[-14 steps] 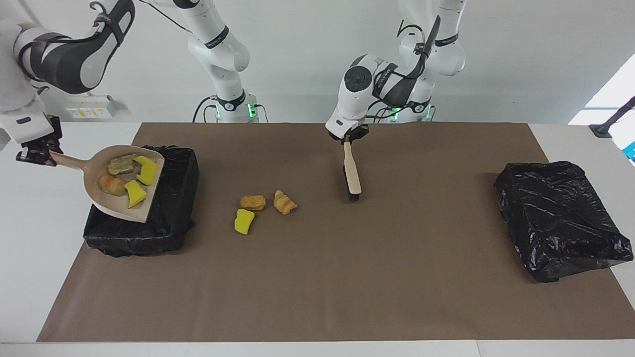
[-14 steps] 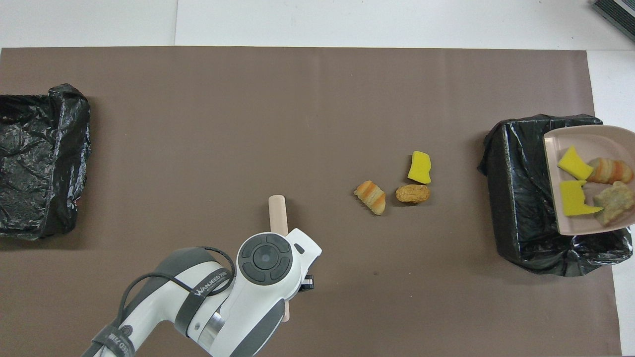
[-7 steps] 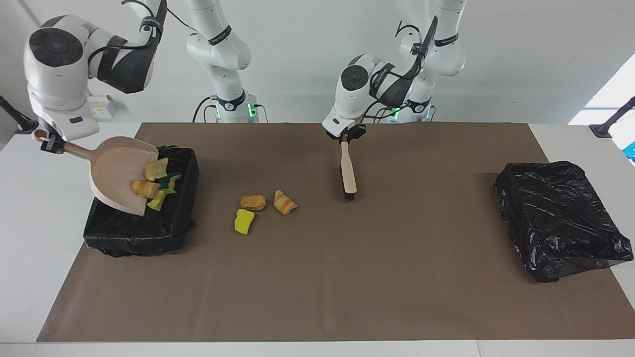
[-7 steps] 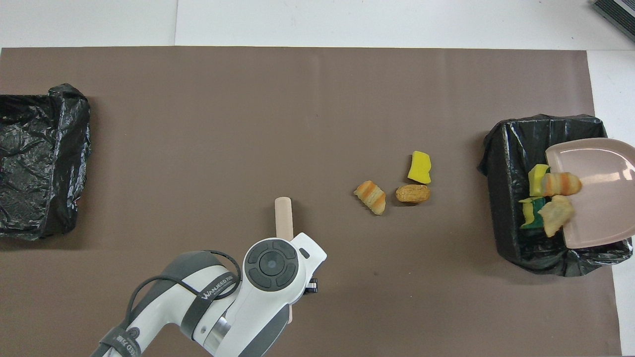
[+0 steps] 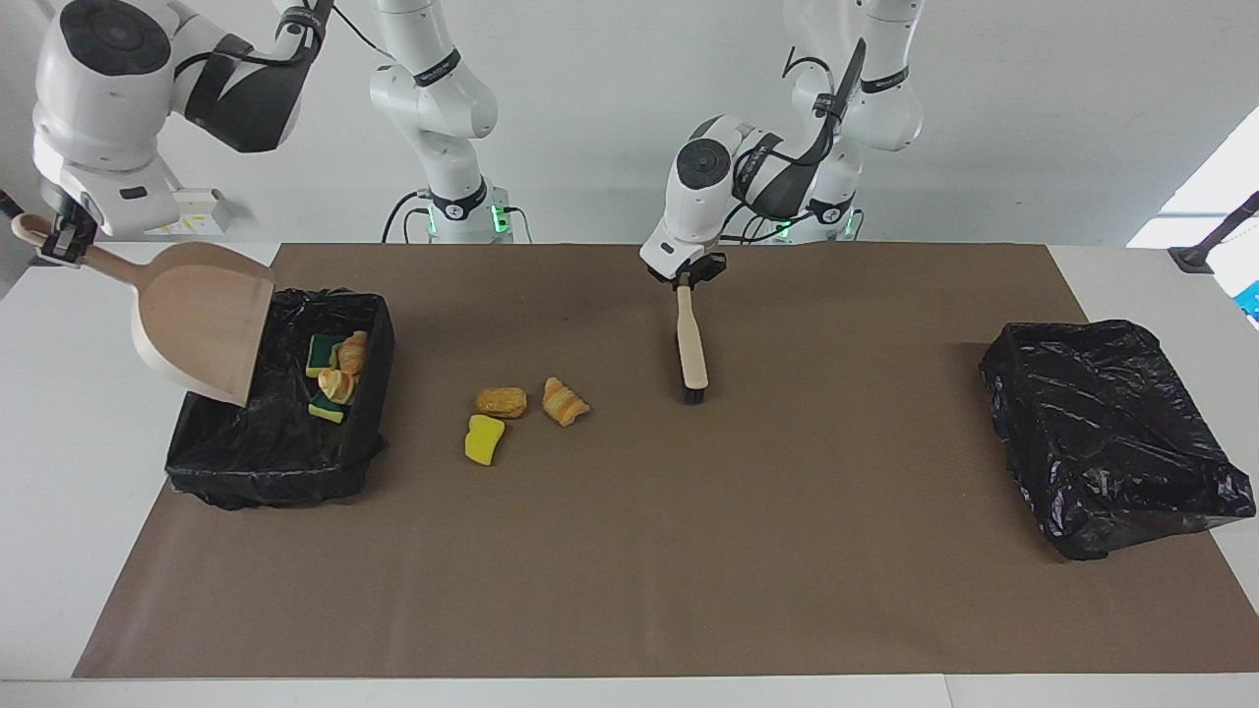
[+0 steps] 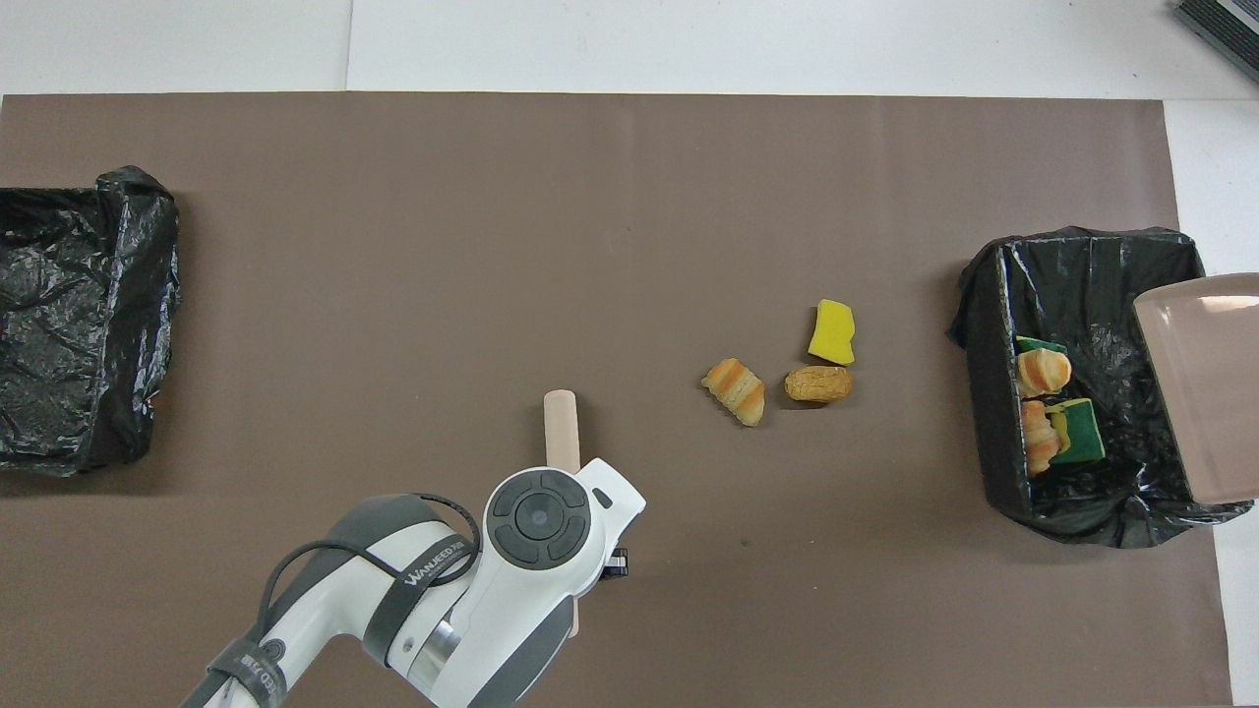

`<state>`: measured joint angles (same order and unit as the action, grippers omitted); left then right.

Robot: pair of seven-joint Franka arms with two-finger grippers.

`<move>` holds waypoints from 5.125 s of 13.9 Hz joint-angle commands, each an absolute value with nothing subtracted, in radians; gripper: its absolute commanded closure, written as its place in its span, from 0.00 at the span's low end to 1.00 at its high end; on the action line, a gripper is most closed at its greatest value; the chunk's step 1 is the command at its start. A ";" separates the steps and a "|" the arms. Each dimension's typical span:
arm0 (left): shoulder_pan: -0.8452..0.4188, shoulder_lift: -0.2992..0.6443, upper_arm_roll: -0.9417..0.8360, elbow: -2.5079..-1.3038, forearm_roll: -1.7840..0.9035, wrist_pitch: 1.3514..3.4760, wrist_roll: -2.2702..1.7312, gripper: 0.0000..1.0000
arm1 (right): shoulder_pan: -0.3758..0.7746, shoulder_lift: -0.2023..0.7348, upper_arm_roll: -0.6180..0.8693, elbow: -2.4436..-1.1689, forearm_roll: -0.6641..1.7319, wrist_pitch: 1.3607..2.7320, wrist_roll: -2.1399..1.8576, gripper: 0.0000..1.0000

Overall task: Sweep and dump trash in bin
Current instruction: 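Lift the emptied dustpan back over the table while the left gripper releases the brush, then set the dustpan down on the table center with the right gripper, then grasp the beige brush handle with the right gripper and carry it toward the debris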

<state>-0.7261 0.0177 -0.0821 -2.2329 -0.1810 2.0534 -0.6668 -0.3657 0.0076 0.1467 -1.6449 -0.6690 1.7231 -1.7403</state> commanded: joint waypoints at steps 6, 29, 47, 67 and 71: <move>-0.651 -0.002 -0.060 -2.191 -0.189 2.013 -0.653 0.00 | -0.357 -0.023 0.204 -1.681 -0.353 1.647 -1.351 1.00; 0.014 -0.117 -0.052 -1.729 -0.041 1.569 -0.130 0.00 | 0.374 0.679 0.322 -1.258 -0.202 2.040 0.713 1.00; 0.015 -0.155 -0.061 -1.706 -0.034 1.526 -0.114 0.00 | 0.511 0.295 0.357 -1.871 -0.148 2.097 1.017 0.15; 0.000 -0.121 -0.060 -1.651 -0.038 1.522 -0.114 0.00 | 0.441 0.050 0.379 -2.052 0.041 2.019 0.887 1.00; 0.000 -0.121 -0.057 -1.643 -0.037 1.519 -0.121 0.00 | 0.261 -0.072 0.373 -2.056 0.064 1.826 0.622 1.00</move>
